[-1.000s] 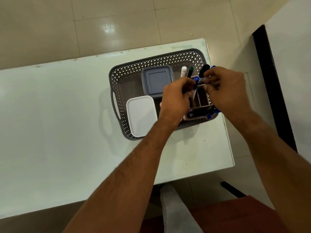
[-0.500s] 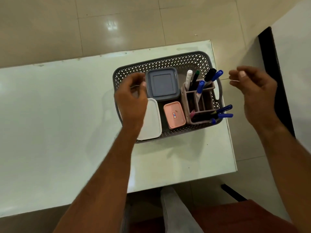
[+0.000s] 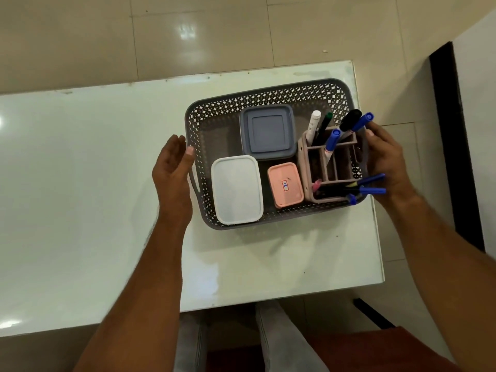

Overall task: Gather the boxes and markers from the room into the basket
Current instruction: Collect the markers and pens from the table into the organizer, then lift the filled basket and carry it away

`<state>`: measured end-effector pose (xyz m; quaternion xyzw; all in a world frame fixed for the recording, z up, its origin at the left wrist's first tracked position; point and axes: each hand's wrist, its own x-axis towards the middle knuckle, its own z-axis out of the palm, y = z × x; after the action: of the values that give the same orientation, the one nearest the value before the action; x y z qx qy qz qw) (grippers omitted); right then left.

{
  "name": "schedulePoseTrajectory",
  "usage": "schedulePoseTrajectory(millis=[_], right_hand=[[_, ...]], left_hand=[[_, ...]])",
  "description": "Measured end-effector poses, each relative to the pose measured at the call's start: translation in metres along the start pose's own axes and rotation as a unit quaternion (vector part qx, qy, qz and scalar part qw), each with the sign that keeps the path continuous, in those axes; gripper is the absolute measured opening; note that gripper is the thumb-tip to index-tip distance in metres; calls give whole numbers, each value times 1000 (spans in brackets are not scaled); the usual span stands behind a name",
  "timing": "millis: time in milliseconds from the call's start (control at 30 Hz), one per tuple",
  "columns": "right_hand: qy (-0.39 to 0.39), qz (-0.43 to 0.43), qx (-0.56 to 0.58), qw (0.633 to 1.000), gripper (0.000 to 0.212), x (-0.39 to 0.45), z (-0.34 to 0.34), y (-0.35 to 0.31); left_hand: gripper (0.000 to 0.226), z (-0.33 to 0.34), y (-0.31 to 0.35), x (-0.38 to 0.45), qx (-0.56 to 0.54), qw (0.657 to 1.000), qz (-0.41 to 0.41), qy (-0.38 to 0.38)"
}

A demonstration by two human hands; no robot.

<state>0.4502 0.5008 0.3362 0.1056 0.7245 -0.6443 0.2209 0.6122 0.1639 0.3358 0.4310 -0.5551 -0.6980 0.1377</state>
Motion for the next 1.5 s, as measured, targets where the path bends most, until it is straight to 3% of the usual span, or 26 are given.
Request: schedulePoseTrajectory(millis=[133, 233, 767, 1500], right_hand=[[-4, 0, 9, 1000, 44, 1, 2, 6], [-6, 2, 16, 1000, 45, 1, 4, 10], [-59, 25, 73, 995, 41, -19, 2, 5], [-84, -53, 68, 993, 38, -123, -1, -190]], left_hand=[[38, 2, -3, -6, -16, 998, -10, -65], [38, 4, -6, -11, -12, 996, 3, -93], [43, 15, 4, -23, 12, 996, -8, -91], [37, 8, 209, -115, 2, 995, 10, -96]])
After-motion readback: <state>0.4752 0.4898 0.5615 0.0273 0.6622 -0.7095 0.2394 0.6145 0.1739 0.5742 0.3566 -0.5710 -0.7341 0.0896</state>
